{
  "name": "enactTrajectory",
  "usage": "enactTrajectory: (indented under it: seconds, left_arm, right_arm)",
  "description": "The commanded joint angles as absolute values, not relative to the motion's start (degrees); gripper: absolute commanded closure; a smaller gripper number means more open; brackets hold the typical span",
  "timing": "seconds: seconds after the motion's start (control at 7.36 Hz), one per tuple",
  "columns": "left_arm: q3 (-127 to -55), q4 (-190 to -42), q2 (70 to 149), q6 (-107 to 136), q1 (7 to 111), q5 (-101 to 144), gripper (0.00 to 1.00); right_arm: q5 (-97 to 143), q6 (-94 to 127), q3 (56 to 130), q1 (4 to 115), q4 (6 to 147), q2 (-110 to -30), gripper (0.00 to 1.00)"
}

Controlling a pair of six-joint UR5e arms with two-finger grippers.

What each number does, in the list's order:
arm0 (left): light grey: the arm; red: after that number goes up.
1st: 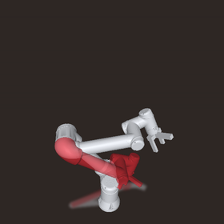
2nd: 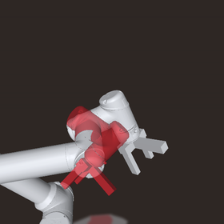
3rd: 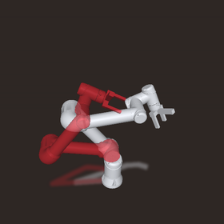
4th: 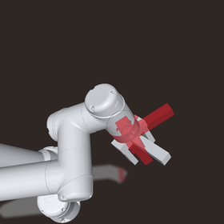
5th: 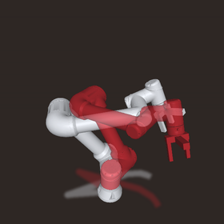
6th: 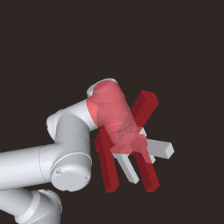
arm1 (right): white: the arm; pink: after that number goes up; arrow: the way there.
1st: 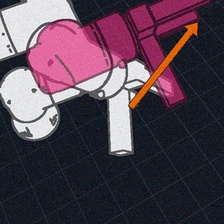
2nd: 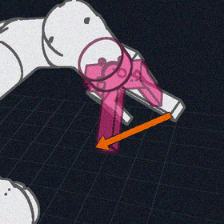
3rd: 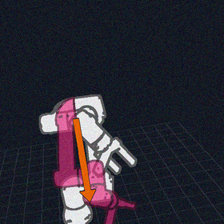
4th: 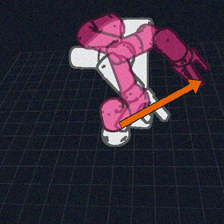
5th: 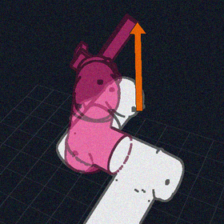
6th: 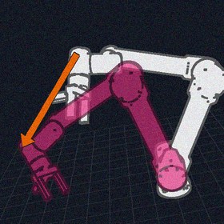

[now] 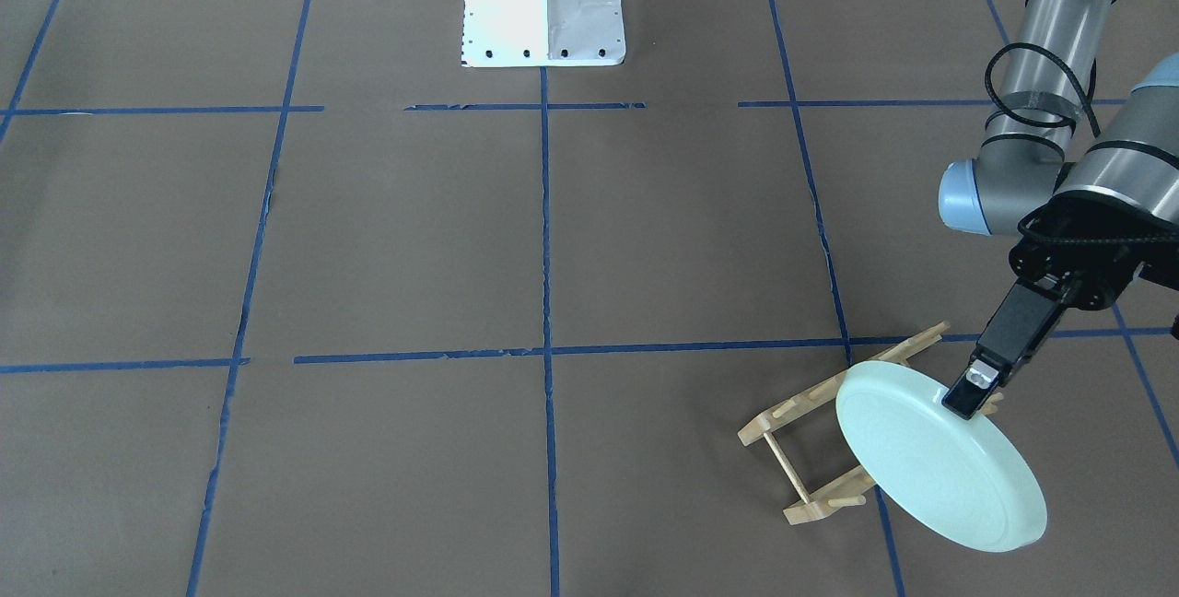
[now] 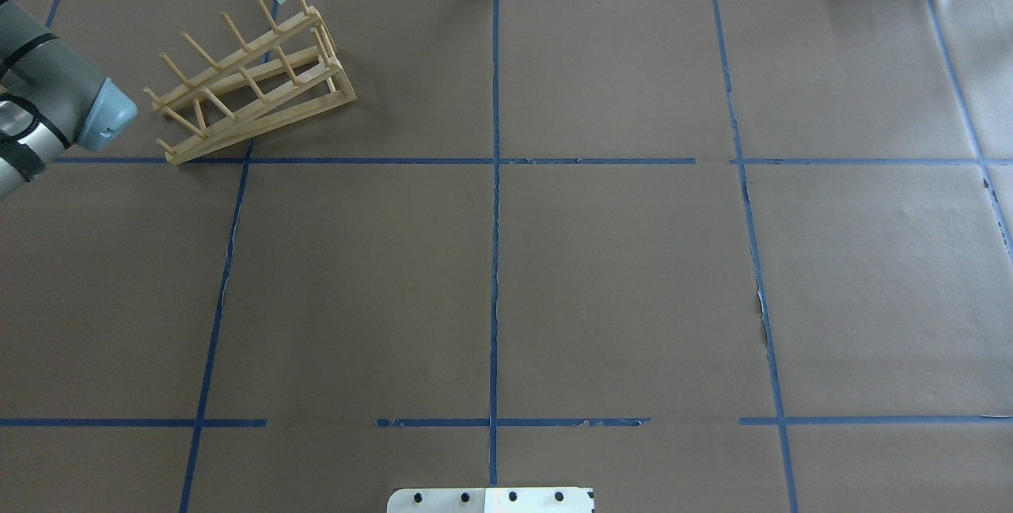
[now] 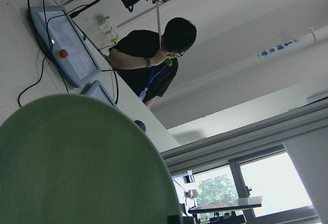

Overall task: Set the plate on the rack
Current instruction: 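Carry the upright plate with the left gripper over the rack slots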

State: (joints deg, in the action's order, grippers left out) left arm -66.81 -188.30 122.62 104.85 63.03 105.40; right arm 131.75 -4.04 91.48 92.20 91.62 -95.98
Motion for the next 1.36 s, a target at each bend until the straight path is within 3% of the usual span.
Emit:
enactTrajectory:
  seconds: [0.0, 1.22]
  left_arm:
    - [-66.2, -188.6, 122.7, 103.9, 62.7, 105.5, 1.0]
    - [-65.6, -189.5, 121.9, 102.2, 59.7, 105.5, 1.0]
  right_arm:
    - [131.7, -4.0, 91.4, 92.2, 91.6, -96.0, 0.0]
    - [131.7, -4.0, 91.4, 92.2, 91.6, -96.0, 0.0]
